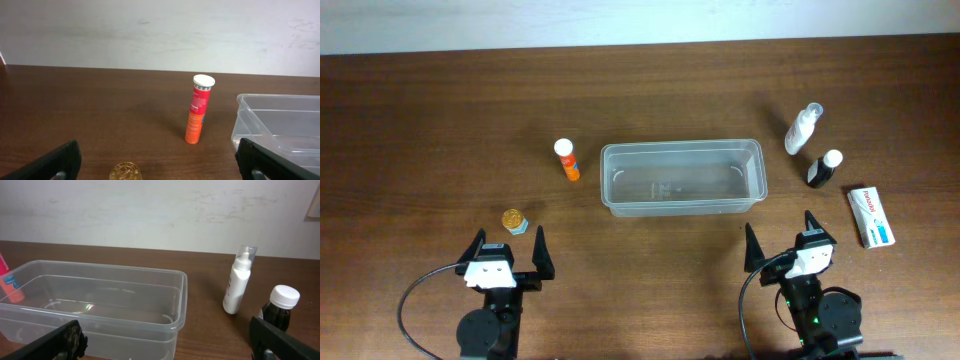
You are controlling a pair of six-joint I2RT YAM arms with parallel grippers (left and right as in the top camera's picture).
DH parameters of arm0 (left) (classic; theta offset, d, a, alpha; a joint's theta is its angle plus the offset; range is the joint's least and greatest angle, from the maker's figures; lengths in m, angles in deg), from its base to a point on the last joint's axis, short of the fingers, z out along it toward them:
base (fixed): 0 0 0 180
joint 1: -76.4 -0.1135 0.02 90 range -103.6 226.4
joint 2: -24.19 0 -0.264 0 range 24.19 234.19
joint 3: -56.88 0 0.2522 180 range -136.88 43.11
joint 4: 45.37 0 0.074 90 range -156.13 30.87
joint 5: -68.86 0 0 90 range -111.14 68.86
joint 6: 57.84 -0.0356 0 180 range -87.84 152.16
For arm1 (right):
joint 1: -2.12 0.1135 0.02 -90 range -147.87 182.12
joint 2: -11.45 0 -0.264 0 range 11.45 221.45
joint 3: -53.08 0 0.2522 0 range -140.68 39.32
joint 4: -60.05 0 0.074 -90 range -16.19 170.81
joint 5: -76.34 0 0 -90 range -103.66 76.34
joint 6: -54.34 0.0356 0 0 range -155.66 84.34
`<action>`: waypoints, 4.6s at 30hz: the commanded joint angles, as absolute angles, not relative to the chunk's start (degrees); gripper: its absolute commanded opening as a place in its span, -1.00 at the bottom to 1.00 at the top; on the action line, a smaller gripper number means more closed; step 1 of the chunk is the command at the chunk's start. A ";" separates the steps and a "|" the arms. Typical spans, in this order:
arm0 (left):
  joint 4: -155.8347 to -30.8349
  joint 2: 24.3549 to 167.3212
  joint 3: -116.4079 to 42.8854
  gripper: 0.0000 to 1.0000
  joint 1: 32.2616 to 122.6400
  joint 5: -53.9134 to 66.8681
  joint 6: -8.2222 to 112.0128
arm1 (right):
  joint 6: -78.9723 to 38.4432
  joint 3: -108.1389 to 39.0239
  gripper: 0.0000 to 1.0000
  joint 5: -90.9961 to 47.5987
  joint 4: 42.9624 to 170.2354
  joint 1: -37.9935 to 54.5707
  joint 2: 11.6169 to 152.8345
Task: Pack container
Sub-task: 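Move the right gripper toward the dark brown bottle with white cap, then lower the right gripper and grasp the dark brown bottle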
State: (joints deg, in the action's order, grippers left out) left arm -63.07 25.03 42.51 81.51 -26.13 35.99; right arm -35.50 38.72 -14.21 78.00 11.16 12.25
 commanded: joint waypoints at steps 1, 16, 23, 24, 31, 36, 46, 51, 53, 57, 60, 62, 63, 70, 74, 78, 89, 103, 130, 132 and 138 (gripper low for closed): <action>-63.29 24.53 42.60 0.99 81.22 -26.77 35.12 | -33.88 -8.89 0.97 -18.87 129.87 5.39 11.64; -63.29 24.53 42.60 0.99 81.22 -26.77 35.12 | -33.71 -2.46 0.97 -16.68 123.16 5.48 13.72; -63.29 24.53 42.60 0.99 81.22 -26.77 35.12 | -33.71 -1.94 0.97 -11.44 123.09 5.48 13.72; -63.29 24.53 42.60 0.99 81.22 -26.77 35.12 | -33.71 -1.59 0.97 -11.44 123.05 5.48 13.72; -63.29 24.53 42.60 0.99 81.22 -26.77 35.12 | -33.68 3.83 0.97 -11.50 119.18 5.48 13.72; -63.29 24.53 42.60 0.99 81.22 -26.77 35.12 | -33.68 7.68 0.97 -11.63 114.06 5.48 13.72; -63.29 24.53 42.60 0.99 81.22 -26.77 35.12 | -33.68 10.26 0.97 -16.49 113.30 5.48 13.82; -63.29 24.53 42.60 0.99 81.22 -26.77 35.12 | -33.66 7.70 0.97 -17.69 111.70 5.48 17.43; -63.29 24.53 42.60 0.99 81.22 -26.77 35.12 | -33.68 5.60 0.97 -17.99 111.72 5.48 20.71; -63.29 24.53 42.60 0.99 81.22 -26.77 35.12 | -33.68 -0.73 0.97 -17.93 112.62 5.48 29.95; -63.29 24.53 42.60 0.99 81.22 -26.77 35.12 | -33.68 -7.75 0.97 -16.92 114.57 5.46 37.78; -63.29 24.53 42.60 0.99 81.22 -26.77 35.12 | -33.71 -13.30 0.97 -14.52 117.45 5.46 42.81; -63.29 24.53 42.60 0.99 81.22 -26.77 35.12 | -33.71 -16.71 0.97 -12.75 119.59 5.37 45.67; -63.29 24.53 42.60 0.99 81.22 -26.77 35.12 | -39.63 -34.20 0.97 -10.52 132.05 -0.77 60.29; -63.29 24.53 42.60 0.99 81.22 -26.77 35.12 | -44.94 -41.04 0.97 -19.90 138.94 -7.37 67.99; -63.29 24.53 42.60 0.99 81.22 -26.77 35.12 | -45.51 -44.23 0.97 -23.00 143.88 -14.78 75.42; -63.29 24.53 42.60 0.99 81.22 -26.77 35.12 | -40.79 -44.27 0.97 -18.15 144.82 -20.51 90.06; -63.29 24.53 42.60 0.99 81.22 -26.77 35.12 | -41.51 -44.25 0.97 -25.71 142.02 -20.40 104.55; -63.29 24.53 42.60 0.99 81.22 -26.77 35.12 | -47.89 -44.23 0.92 -22.45 124.62 -20.33 117.86; -63.29 24.53 42.60 0.99 81.22 -26.77 35.12 | -47.91 -44.21 0.89 -22.45 124.07 -20.29 118.08; -63.29 24.53 42.60 0.99 81.22 -26.77 35.12 | -48.46 -44.21 0.82 -22.50 123.66 -18.50 119.55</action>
